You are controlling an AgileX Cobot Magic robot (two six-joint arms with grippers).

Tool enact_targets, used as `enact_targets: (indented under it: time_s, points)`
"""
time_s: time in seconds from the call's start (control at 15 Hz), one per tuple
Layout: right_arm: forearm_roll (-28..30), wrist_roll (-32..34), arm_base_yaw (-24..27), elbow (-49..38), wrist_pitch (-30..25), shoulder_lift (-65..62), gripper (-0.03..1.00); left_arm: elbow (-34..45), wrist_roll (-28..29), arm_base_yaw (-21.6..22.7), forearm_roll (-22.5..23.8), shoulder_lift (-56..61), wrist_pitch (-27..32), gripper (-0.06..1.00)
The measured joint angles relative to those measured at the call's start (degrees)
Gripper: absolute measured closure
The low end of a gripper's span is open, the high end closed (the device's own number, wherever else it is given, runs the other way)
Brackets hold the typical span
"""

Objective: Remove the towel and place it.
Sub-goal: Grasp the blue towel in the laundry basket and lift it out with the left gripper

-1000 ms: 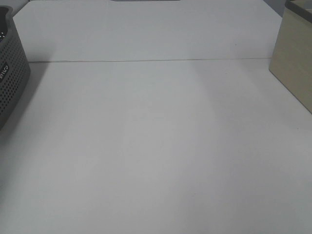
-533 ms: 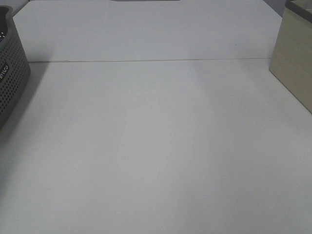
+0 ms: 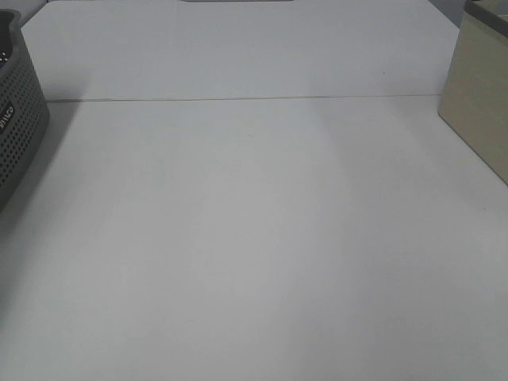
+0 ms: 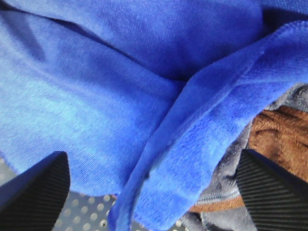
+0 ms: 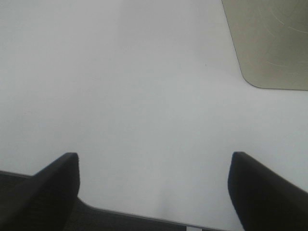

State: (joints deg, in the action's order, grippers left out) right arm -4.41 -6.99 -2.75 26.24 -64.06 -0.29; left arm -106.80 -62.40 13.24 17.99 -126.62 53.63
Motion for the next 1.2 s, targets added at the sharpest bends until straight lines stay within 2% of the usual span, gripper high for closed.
enact_targets:
  time_s: [0.13,0.27,0.4,0.53,0.6,0.8,0.93,1.2]
  points:
    - [0.00,0.00,0.00,0.00,0.00,0.00,0.15,0.00,0.00,0.00,0.00,-0.86,0.11,0.13]
    - [0.00,0.00,0.00,0.00,0.00,0.00,0.15,0.00,0.00,0.00,0.40,-0.92,0.11,0.25]
    - [0.00,0.00,0.00,0.00,0.00,0.00,0.15,0.00,0.29,0.00,1.83,-0.92,-0.11,0.56]
    - [0.00,0.00,0.00,0.00,0.00,0.00,0.15,0.00,3.67,0.00,5.33,-0.92,-1.20,0.89]
    - [0.00,0.00,0.00,0.00,0.00,0.00,0.15,0.00,6.53,0.00,7.28,-0.92,-1.43,0.94]
    - [0.00,0.00,0.00,0.00,0.00,0.00,0.15,0.00,10.94,0.00,9.00,-0.92,-1.43,0.94]
    - [0.00,0.00,0.00,0.00,0.00,0.00,0.15,0.00,11.17,-0.57,9.22,-0.52,-1.15,0.94]
    - [0.00,0.00,0.00,0.00,0.00,0.00,0.15,-2.86,11.12,-4.47,11.17,5.50,-0.63,0.94]
